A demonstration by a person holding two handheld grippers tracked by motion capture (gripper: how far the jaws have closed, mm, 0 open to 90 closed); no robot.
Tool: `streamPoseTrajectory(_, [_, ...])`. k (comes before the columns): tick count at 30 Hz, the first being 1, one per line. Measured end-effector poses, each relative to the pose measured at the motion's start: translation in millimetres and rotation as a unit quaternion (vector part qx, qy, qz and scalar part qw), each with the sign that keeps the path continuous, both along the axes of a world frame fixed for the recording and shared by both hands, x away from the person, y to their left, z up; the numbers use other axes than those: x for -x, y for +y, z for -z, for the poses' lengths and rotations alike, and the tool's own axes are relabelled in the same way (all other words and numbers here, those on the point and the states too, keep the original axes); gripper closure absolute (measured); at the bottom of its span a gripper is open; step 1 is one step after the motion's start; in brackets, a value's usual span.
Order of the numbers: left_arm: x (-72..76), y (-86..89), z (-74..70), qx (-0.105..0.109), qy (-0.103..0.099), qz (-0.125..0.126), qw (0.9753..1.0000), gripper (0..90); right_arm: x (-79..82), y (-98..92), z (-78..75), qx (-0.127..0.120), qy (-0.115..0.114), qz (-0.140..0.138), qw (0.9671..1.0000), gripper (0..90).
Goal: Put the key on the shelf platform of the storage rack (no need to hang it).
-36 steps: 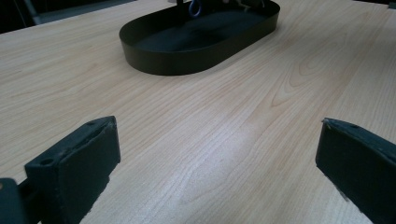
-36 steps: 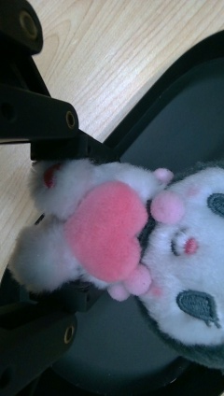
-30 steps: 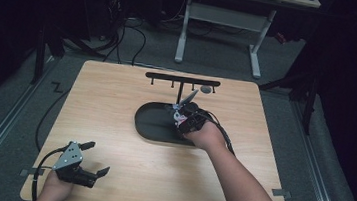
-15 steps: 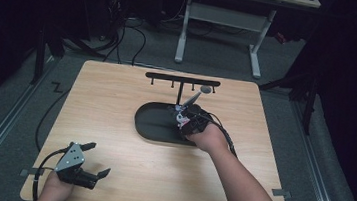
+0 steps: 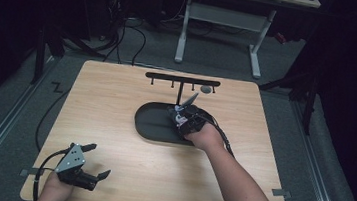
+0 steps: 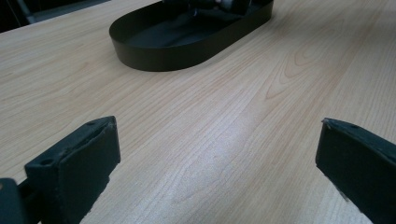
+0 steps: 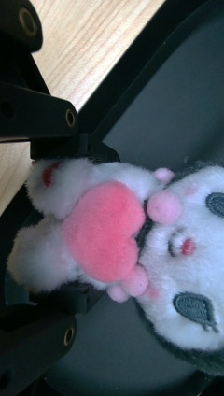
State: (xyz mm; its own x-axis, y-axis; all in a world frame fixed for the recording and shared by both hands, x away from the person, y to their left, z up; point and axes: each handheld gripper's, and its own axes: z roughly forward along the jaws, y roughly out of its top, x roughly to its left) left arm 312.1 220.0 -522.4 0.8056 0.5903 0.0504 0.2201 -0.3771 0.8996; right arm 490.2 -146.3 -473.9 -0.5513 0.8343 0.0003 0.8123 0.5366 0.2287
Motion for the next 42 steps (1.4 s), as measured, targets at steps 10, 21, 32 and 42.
streamPoseTrajectory(10, [-1.0,1.5,-0.1,0.001,0.001,-0.002,1.0,0.5,-5.6,-0.2,2.3,-0.003,-0.005,0.008,1.0,47.3])
streamPoseTrajectory(21, [-2.1,-1.0,-1.3,0.005,0.0,0.001,1.0,0.5,8.7,-8.0,-2.4,0.005,0.001,0.012,0.9999,47.4])
streamPoseTrajectory(32, [-0.3,-3.7,-2.0,-0.002,-0.001,0.004,1.0,0.5,27.7,-20.7,-24.0,-0.012,0.003,0.012,0.9999,47.5])
streamPoseTrajectory(42, [-2.7,0.0,0.0,-0.003,0.002,-0.001,1.0,0.5,4.4,-10.7,4.9,-0.003,0.003,0.019,0.9998,46.8])
